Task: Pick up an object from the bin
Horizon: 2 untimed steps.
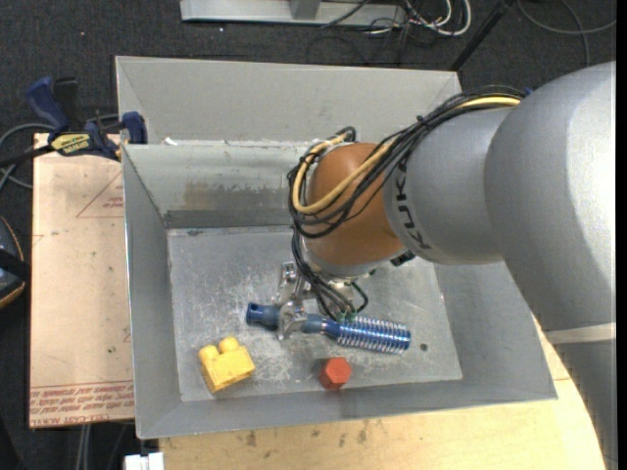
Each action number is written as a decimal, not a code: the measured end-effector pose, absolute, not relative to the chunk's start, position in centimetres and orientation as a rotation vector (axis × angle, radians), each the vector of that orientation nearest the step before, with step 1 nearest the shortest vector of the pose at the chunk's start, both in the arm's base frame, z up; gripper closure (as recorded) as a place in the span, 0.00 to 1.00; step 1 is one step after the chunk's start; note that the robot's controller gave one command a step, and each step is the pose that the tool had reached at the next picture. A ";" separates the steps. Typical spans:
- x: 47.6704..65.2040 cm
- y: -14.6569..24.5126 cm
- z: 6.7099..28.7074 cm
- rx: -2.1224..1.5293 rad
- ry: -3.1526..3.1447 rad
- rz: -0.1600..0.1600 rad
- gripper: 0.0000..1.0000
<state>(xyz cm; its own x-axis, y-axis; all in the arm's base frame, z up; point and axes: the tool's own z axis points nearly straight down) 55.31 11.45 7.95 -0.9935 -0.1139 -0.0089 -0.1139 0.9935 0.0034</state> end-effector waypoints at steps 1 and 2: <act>55.4 11.5 8.8 -0.177 3.134 0.003 1.00; 55.5 11.5 14.2 -0.174 3.131 0.003 1.00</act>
Offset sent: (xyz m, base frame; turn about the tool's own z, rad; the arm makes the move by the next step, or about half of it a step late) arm -0.0001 0.0000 0.0079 0.0000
